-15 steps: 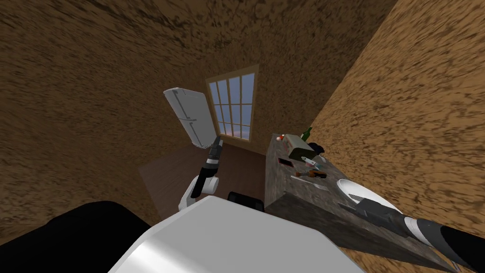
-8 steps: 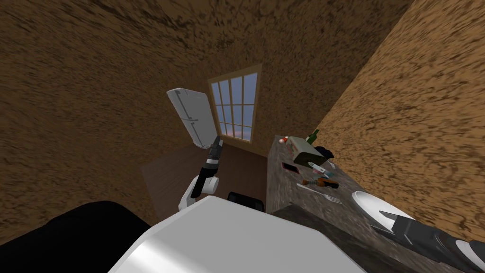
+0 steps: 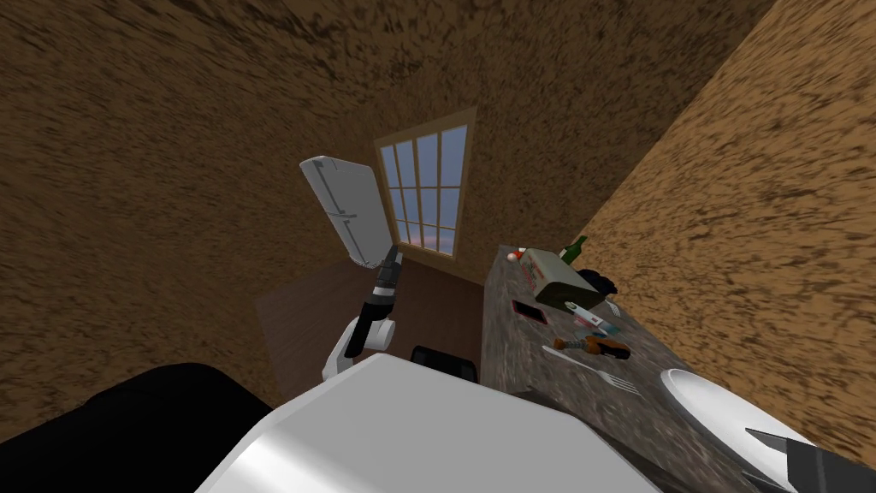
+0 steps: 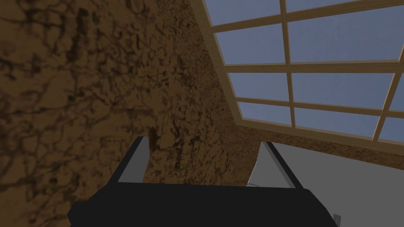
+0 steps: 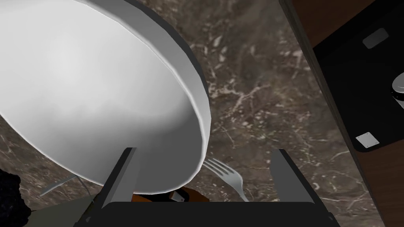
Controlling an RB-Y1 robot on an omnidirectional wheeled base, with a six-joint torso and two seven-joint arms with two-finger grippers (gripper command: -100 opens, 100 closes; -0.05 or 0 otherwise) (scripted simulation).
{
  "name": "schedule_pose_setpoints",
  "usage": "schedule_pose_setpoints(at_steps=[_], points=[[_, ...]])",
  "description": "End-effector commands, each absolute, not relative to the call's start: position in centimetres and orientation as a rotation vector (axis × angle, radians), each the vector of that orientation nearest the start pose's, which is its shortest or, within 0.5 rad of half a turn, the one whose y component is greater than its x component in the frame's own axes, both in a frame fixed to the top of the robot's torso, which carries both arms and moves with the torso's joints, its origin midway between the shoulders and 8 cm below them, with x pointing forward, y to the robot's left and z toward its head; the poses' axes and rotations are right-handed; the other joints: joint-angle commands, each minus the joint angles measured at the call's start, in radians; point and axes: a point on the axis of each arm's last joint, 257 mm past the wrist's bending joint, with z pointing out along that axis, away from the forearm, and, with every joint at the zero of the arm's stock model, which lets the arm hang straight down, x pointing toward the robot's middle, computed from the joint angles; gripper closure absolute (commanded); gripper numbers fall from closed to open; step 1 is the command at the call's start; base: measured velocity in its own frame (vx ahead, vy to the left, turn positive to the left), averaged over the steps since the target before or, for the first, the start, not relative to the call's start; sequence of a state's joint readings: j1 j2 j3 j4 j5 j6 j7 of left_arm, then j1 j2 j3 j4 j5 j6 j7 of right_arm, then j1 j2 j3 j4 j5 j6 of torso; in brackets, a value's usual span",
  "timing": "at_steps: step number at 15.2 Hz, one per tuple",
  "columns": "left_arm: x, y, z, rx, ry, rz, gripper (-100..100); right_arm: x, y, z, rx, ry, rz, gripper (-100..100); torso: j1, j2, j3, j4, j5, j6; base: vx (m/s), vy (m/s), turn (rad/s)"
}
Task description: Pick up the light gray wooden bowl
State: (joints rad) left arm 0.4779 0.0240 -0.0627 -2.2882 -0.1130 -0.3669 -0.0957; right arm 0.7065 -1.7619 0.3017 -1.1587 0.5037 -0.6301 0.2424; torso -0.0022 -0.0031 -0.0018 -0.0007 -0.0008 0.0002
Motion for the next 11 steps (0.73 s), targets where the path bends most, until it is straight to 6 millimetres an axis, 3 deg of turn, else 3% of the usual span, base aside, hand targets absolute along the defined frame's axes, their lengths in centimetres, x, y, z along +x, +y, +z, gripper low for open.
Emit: schedule_pose_setpoints(at_steps=[1,2,4,11], points=[[36.9,24.6,0.7,-0.616,0.793,-1.182,0,15.1,-70.5,-28.1,-0.949,2.766,-0.270,-100,0.000,0.000,0.000,0.000,0.000,0.000,0.039,-0.024,0.014],[36.9,24.6,0.7,-0.616,0.793,-1.182,0,14.0,-70.7,-28.3,-0.956,2.789,-0.264,-100,0.000,0.001,0.000,0.000,0.000,0.000,0.049,-0.037,0.028],[36.9,24.6,0.7,-0.616,0.793,-1.182,0,15.4,-69.8,-28.6,-0.962,2.765,-0.270,-100,0.000,0.001,0.001,0.000,0.000,0.000,0.024,-0.031,-0.020],[36.9,24.6,0.7,-0.616,0.793,-1.182,0,16.6,-67.5,-29.7,-0.991,2.753,-0.269,-100,0.002,0.004,0.002,0.001,0.001,0.000,0.009,-0.023,-0.032]])
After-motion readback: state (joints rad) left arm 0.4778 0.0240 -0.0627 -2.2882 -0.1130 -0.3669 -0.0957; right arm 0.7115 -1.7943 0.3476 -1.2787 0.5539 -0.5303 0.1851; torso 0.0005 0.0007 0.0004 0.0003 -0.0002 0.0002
